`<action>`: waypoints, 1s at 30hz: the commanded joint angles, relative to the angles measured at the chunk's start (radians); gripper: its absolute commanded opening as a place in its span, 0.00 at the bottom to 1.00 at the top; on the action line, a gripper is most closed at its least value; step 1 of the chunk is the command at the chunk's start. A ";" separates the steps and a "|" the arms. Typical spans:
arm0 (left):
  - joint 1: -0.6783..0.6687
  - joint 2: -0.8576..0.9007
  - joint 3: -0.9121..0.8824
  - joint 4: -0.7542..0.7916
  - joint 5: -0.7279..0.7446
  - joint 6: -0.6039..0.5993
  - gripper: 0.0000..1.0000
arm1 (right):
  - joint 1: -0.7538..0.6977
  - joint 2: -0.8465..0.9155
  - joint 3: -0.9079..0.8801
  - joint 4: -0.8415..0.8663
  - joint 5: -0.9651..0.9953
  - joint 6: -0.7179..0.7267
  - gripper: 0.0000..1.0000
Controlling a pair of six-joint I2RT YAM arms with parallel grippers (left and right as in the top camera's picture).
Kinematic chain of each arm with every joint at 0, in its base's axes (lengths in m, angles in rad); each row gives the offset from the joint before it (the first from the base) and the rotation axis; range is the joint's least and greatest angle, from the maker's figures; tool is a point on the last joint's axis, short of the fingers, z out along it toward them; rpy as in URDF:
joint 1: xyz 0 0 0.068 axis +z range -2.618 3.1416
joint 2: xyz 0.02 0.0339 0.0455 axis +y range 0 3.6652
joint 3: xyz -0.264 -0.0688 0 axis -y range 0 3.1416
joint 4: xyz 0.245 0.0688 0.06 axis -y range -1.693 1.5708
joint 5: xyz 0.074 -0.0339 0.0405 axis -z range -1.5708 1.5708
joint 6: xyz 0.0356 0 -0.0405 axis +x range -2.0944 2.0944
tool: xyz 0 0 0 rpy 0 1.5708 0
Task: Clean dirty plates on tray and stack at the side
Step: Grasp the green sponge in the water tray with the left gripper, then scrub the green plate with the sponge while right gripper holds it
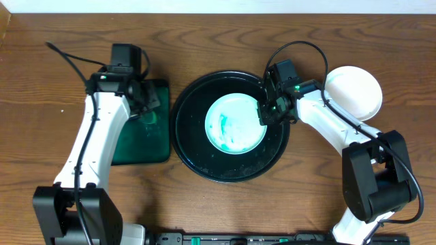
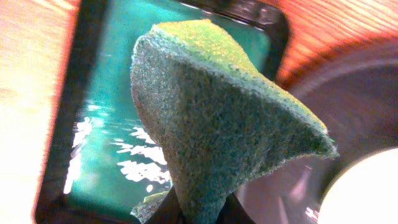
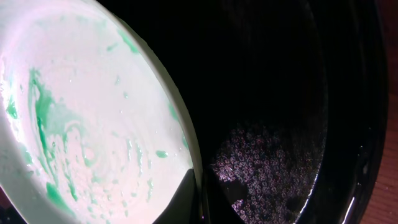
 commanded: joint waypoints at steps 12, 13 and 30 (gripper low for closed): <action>-0.310 0.069 0.004 0.134 0.130 -0.122 0.07 | 0.008 0.000 -0.005 0.000 -0.002 0.002 0.01; -0.327 0.081 0.004 0.144 0.130 -0.130 0.07 | 0.008 0.007 -0.005 -0.001 -0.002 0.006 0.01; -0.478 0.409 0.005 0.294 0.273 -0.235 0.12 | 0.010 0.065 -0.006 0.000 -0.006 0.013 0.01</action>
